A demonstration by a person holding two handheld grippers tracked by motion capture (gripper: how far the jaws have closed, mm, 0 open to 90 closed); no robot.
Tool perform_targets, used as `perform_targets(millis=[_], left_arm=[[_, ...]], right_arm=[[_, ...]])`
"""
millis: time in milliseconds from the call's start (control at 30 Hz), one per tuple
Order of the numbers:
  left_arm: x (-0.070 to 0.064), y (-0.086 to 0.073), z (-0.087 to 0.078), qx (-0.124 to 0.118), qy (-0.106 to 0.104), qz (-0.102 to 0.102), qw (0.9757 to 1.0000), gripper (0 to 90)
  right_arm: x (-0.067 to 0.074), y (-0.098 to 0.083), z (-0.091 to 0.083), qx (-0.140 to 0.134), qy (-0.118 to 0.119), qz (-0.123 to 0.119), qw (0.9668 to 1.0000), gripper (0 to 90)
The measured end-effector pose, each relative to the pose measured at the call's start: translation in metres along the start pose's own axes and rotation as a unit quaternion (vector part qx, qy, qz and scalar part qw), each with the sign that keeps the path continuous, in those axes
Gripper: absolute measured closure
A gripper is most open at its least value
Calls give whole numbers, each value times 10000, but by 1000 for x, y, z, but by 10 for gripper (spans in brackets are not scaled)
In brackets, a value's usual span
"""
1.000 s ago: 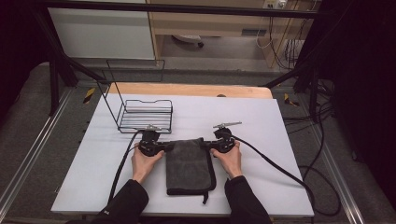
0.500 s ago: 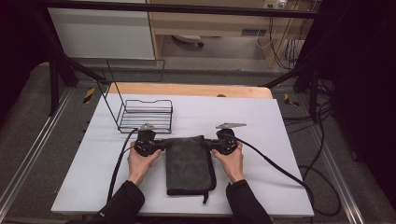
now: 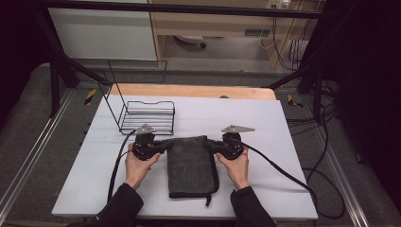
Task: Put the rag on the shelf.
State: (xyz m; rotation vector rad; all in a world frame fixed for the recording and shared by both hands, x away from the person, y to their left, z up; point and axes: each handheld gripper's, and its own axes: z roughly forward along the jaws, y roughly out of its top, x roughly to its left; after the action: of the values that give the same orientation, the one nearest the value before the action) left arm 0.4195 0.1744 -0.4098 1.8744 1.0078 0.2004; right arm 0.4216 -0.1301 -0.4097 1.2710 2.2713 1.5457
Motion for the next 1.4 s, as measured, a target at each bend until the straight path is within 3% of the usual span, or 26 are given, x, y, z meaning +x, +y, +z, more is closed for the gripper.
perform_targets(millis=[400, 700, 900, 1133, 1400], left_arm=[[-13, 4, -18, -323, -76, 173, 9993, 792], [-24, 7, -33, -698, -107, 313, 9970, 793], [-34, 14, -47, -1010, -174, 440, 9938, 793], [-42, 19, -58, -1221, -206, 543, 9908, 793], [-52, 25, -72, -1515, -260, 671, 9858, 794]], right_arm=[[11, 2, -17, -307, 73, -262, 9992, 802], [25, 8, -32, -667, 98, -453, 9967, 802], [32, 13, -43, -921, 74, -554, 9942, 802], [41, 18, -54, -1187, 47, -663, 9907, 803], [50, 23, -66, -1450, 94, -776, 9863, 804]])
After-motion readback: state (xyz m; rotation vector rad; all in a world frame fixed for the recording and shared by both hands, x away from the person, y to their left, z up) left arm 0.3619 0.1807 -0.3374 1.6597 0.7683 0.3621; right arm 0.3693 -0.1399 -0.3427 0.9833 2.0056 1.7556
